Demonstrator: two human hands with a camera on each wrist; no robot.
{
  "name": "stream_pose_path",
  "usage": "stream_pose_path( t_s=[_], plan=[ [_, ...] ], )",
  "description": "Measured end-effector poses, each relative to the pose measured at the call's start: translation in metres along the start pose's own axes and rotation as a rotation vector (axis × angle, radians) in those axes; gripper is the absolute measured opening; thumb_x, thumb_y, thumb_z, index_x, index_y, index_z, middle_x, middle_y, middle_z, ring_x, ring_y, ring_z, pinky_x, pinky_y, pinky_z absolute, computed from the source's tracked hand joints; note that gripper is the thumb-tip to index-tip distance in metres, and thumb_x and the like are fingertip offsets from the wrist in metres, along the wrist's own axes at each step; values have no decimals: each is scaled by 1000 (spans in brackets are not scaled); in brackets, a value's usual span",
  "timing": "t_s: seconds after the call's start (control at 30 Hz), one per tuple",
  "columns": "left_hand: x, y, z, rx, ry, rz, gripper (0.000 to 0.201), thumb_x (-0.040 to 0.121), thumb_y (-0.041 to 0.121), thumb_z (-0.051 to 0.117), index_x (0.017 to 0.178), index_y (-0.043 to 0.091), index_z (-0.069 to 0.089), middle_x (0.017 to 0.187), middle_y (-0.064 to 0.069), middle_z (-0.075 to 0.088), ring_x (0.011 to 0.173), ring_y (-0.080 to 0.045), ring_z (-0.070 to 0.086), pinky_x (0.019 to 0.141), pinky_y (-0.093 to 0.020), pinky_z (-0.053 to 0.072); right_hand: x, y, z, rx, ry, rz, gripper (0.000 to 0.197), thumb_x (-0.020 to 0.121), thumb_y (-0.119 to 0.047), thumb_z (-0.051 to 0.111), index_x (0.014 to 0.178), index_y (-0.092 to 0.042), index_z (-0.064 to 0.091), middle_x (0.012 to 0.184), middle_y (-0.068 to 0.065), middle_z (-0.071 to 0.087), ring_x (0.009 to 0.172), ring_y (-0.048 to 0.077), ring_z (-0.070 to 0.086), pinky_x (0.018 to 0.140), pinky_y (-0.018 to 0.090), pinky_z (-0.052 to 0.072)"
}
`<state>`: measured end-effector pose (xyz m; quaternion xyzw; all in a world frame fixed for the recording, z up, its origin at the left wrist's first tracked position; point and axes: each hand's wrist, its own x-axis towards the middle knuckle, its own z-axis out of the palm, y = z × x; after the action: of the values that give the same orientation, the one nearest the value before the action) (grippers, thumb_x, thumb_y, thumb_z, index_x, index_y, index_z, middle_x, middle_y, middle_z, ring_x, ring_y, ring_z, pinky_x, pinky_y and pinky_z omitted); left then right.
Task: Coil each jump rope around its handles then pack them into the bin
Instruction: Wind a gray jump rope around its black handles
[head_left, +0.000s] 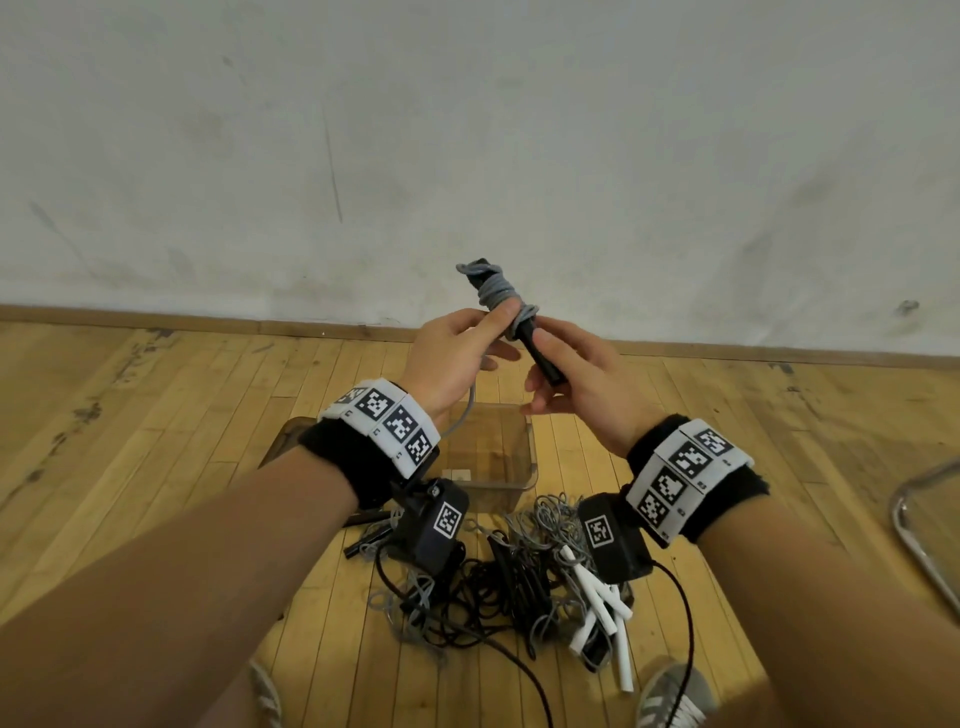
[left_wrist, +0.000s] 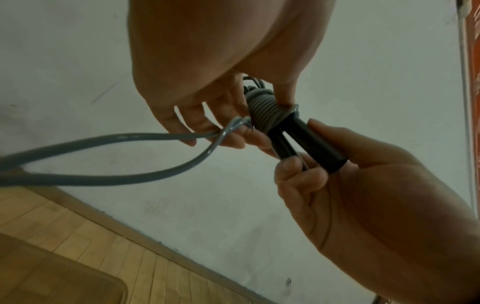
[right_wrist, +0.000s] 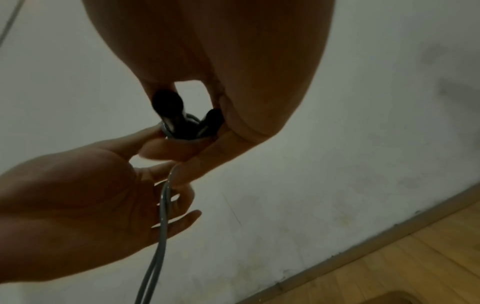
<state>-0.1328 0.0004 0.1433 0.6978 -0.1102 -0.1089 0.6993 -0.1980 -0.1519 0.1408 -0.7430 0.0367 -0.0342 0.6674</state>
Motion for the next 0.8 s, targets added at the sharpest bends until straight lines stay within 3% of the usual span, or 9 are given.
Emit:
stream_pose_path(
  t_s=[0.13, 0.27, 0.37, 0.43, 0.5, 0.57, 0.67, 0.73, 0.8],
  plan=[
    [4, -3, -2, 46, -12, -34, 33, 95, 43, 69, 99, 11, 77, 71, 0, 70, 57, -10, 59, 67, -27, 53, 2, 2, -10, -225, 84, -118, 48, 102, -24, 59, 148, -13, 49, 89, -1, 68, 67, 14, 70, 78, 40, 63],
    [4, -5, -3, 84, -13, -29, 23, 96, 31, 70, 96, 10, 78, 74, -4, 76, 60, -13, 68, 81, -37, 61, 1, 9, -10, -481, 156, -236, 50, 100, -29, 63, 147, -21, 49, 108, -11, 70, 70, 13, 73, 76, 41, 62],
    [2, -7, -3, 145, 4, 9, 18, 98, 30, 68, 94, 15, 78, 72, -1, 77, 71, -11, 75, 79, -22, 50, 5, 15, -11, -574, 217, -288, 56, 98, -31, 65, 149, -22, 46, 109, -9, 71, 76, 12, 73, 78, 44, 61],
    [1, -6, -2, 139, -6, 0, 20, 99, 29, 65, 97, 14, 78, 71, 1, 77, 73, -10, 75, 75, -16, 42, 8, 17, -12, -634, 233, -290, 60, 97, -33, 66, 151, -22, 43, 119, -5, 71, 87, 15, 73, 85, 44, 60],
    [0, -5, -1, 85, -13, -21, 24, 100, 29, 63, 100, 10, 78, 72, 0, 76, 73, -14, 75, 73, -15, 45, 9, 16, -15, -688, 253, -258, 64, 96, -36, 67, 153, -22, 41, 126, -3, 70, 97, 15, 72, 91, 39, 57],
    [-1, -3, 1, 38, -11, -36, 30, 100, 33, 63, 100, 7, 78, 75, -5, 76, 74, -17, 75, 64, -13, 50, 8, 13, -14, -718, 256, -267, 60, 94, -35, 69, 150, -25, 47, 123, -6, 71, 99, 12, 70, 92, 37, 57],
    [1, -4, 1, 28, 8, -54, 43, 95, 47, 66, 93, 6, 78, 75, -7, 76, 71, -18, 75, 61, -16, 49, 7, 14, -11, -704, 252, -321, 51, 91, -34, 72, 139, -31, 56, 114, -11, 71, 100, 9, 68, 89, 37, 58],
    [2, -5, 0, 24, 24, -54, 51, 91, 54, 69, 93, 3, 78, 71, -6, 73, 67, -15, 72, 64, -19, 50, 7, 13, -10, -642, 218, -317, 51, 90, -30, 75, 135, -33, 52, 99, -15, 68, 86, 1, 66, 80, 26, 57],
    [3, -6, 0, 49, 24, -39, 55, 88, 58, 71, 95, 3, 77, 68, -3, 71, 67, -13, 71, 72, -25, 52, 4, 10, -9, -551, 139, -305, 52, 91, -24, 74, 133, -33, 43, 90, -10, 65, 74, 5, 67, 70, 24, 57]
  ],
)
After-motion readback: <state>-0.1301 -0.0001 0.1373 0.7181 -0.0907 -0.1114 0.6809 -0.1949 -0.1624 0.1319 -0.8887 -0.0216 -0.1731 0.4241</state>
